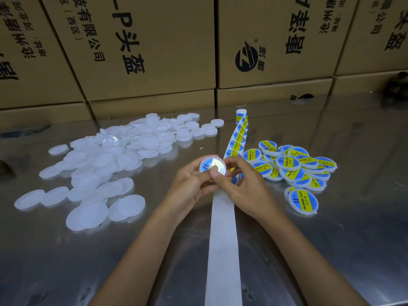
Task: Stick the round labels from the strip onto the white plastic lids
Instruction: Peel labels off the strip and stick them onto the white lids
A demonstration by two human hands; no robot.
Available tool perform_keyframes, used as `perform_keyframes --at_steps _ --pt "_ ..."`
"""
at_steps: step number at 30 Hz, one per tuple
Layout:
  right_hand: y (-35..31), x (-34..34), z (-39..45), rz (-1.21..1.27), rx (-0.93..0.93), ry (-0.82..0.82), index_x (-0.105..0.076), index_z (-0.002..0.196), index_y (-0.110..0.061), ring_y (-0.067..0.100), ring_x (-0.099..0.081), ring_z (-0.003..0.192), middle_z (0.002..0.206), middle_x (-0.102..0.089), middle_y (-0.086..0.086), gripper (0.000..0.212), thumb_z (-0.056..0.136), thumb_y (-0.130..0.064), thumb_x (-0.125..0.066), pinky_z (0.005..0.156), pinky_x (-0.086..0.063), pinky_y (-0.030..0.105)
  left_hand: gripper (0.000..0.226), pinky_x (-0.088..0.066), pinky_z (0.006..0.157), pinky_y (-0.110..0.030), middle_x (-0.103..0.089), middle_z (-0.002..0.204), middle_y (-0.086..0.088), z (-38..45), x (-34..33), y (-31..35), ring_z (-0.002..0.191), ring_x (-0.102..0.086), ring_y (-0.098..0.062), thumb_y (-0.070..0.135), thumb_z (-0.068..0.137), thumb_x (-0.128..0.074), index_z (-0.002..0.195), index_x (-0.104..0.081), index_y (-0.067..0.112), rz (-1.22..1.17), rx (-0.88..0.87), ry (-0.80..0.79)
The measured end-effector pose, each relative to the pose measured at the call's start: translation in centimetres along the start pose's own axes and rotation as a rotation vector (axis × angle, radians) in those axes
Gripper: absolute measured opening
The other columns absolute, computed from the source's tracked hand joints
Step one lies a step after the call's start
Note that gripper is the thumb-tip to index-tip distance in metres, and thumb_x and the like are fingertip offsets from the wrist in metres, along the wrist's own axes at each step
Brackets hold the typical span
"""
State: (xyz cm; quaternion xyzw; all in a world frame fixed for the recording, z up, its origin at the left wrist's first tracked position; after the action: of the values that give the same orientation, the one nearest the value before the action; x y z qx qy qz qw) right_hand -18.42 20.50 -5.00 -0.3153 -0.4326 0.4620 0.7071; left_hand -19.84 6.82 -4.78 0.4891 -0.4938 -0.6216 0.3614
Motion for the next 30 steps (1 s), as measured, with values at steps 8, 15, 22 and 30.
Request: perform_keyframes --at_steps 8,15,22,30 --pt "0.4 0.0 -0.1 -0.081 -0.036 -0.041 -0.05 0.063 -0.015 0.007 -0.037 0.054 0.056 -0.044 -0.007 0.035 0.086 -0.029 -0.073 0.057 -0.035 0.028 0.028 -0.06 0.053 -0.033 -0.073 0.078 -0.01 0.1 -0.4 -0.3 0.06 -0.072 -0.03 0.03 0.109 -0.036 0.118 -0.06 0.021 0.207 -0.039 -0.016" --pt "1.9 0.3 0.7 0.152 -0.292 -0.043 -0.051 0.064 -0.002 0.007 -0.032 0.045 0.051 -0.04 0.0 0.043 0.094 -0.03 -0.065 0.051 -0.027 0.022 0.032 -0.034 0.036 -0.019 -0.052 0.052 -0.004 0.1 -0.1 -0.8 0.039 -0.046 -0.014 0.049 0.106 -0.031 0.131 -0.049 0.039 0.439 -0.041 0.045" --pt "5.4 5.0 0.9 0.792 -0.626 0.48 -0.055 0.075 -0.012 0.009 -0.036 0.042 0.056 -0.042 -0.001 0.033 0.103 -0.03 -0.05 0.04 -0.033 0.02 0.031 -0.041 0.051 -0.017 -0.057 0.057 0.004 0.5 1.4 -1.4 0.043 -0.047 -0.004 0.052 0.104 -0.036 0.129 -0.05 0.04 0.709 -0.08 0.173" --pt "5.6 5.1 0.9 0.99 -0.695 0.498 -0.057 0.088 -0.009 0.013 -0.038 0.056 0.066 -0.044 0.003 0.022 0.103 -0.021 -0.045 0.053 -0.037 0.023 0.026 -0.043 0.072 -0.03 -0.051 0.069 0.021 0.5 1.5 -1.2 0.072 -0.053 -0.01 0.031 0.105 -0.044 0.128 -0.056 0.032 0.973 -0.208 0.185"
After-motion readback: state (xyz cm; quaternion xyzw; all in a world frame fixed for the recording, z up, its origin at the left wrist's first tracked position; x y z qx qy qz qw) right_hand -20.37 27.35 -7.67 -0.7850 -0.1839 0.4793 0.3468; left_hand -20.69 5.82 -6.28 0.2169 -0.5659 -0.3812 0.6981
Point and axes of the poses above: each hand's wrist, its own z-axis towards the middle knuckle, its own x-axis out of the back of the hand, y = z × x, the point moved 5 cm from there along z, towards the middle knuckle
